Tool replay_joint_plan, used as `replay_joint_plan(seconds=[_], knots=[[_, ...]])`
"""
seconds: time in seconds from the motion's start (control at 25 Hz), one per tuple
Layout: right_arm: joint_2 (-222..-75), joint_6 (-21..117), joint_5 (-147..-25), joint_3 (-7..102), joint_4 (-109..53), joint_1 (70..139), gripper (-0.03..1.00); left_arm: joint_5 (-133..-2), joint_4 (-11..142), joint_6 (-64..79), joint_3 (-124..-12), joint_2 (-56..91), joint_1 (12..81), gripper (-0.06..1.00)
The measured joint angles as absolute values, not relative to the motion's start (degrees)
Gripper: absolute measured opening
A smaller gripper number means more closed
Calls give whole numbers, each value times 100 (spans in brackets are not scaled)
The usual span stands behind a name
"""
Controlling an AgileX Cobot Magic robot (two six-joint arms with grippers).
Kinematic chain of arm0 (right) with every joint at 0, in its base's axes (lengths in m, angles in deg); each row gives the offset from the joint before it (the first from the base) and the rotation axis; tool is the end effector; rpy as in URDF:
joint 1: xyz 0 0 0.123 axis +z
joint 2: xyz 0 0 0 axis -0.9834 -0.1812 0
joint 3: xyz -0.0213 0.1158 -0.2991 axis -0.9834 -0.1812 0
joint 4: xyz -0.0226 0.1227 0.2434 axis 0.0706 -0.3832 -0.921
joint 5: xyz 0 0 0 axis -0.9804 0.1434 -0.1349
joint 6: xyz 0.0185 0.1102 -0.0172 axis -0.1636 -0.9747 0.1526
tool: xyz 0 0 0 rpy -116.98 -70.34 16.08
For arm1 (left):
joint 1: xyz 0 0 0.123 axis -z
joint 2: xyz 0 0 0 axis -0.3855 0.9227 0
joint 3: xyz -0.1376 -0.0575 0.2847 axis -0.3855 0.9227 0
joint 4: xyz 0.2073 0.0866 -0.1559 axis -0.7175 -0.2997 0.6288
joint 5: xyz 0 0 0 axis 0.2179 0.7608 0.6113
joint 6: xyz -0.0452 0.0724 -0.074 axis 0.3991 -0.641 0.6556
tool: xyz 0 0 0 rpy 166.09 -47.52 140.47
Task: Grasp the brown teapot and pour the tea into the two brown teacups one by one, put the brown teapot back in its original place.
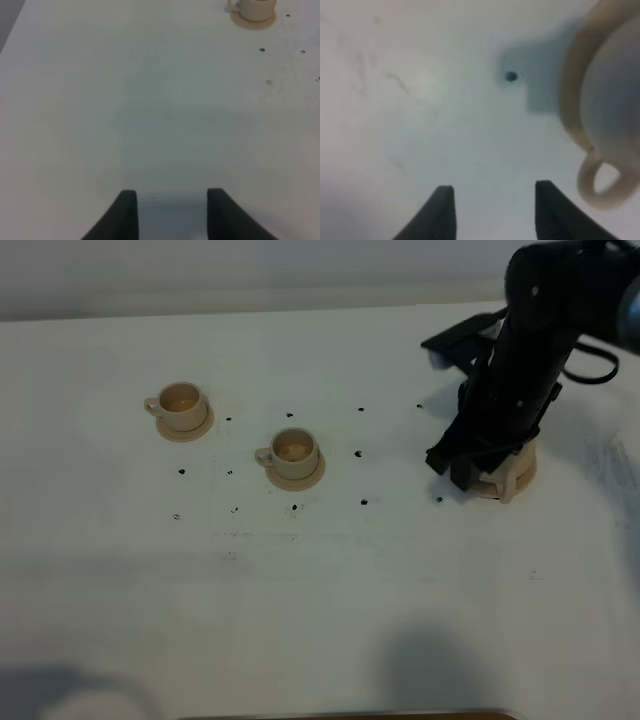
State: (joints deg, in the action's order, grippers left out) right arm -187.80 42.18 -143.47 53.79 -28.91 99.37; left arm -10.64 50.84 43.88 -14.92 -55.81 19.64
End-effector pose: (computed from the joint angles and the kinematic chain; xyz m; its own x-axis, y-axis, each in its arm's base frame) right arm 0.3942 0.1586 0.2121 -0.8370 -0.5412 -0.0807 -0.5472 0.8280 0.1227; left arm 0.0006 0.0017 0.2653 -0.4827 -0.0564 -0.8740 -0.0809 0.9965 -0.0196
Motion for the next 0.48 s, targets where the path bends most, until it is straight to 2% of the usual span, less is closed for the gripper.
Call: replay_joint_plan(seconds=[0.48], knots=[[-18630,2847,-14172,5392,-2699,9162,38,-1064,5084,4393,-1492,-5581,1964,31]])
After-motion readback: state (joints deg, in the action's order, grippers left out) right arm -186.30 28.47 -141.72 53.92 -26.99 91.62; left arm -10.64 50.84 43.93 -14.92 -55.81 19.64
